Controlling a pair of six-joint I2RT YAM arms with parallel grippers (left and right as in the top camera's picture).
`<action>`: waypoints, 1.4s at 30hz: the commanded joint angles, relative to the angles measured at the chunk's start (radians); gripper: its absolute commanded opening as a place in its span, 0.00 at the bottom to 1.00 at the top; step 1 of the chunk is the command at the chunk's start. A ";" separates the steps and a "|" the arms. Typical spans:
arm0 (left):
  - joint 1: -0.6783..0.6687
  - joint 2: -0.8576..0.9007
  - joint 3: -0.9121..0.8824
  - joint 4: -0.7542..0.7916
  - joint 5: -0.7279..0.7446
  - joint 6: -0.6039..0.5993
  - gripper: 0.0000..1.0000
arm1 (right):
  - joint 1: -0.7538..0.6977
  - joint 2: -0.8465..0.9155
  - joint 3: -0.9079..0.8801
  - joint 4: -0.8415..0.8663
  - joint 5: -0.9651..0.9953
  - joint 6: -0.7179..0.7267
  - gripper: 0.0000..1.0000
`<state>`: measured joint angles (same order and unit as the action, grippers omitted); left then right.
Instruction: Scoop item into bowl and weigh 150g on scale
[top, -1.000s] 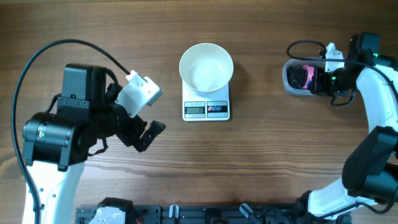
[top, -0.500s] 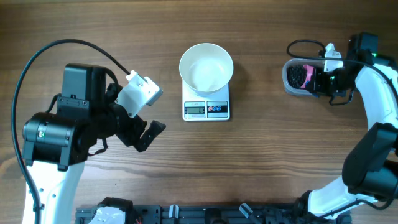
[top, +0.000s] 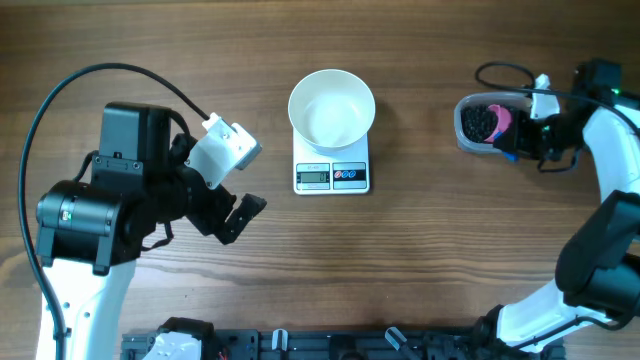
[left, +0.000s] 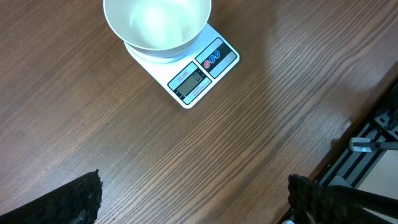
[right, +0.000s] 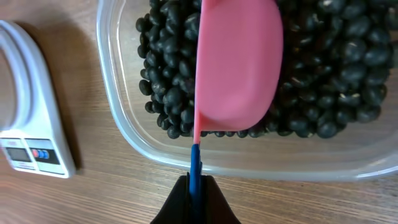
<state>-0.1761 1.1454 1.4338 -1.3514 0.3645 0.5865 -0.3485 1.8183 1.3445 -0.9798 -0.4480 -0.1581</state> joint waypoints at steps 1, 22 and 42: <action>0.007 -0.004 0.018 -0.001 0.012 0.011 1.00 | -0.034 0.029 -0.018 -0.021 -0.130 0.004 0.04; 0.007 -0.004 0.018 -0.001 0.012 0.011 1.00 | -0.029 0.045 -0.018 0.002 -0.126 0.061 0.04; 0.007 -0.004 0.018 -0.001 0.012 0.011 1.00 | -0.040 0.076 -0.018 0.026 -0.211 0.155 0.04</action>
<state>-0.1761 1.1454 1.4338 -1.3514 0.3645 0.5865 -0.3882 1.8488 1.3354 -0.9638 -0.5884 -0.0479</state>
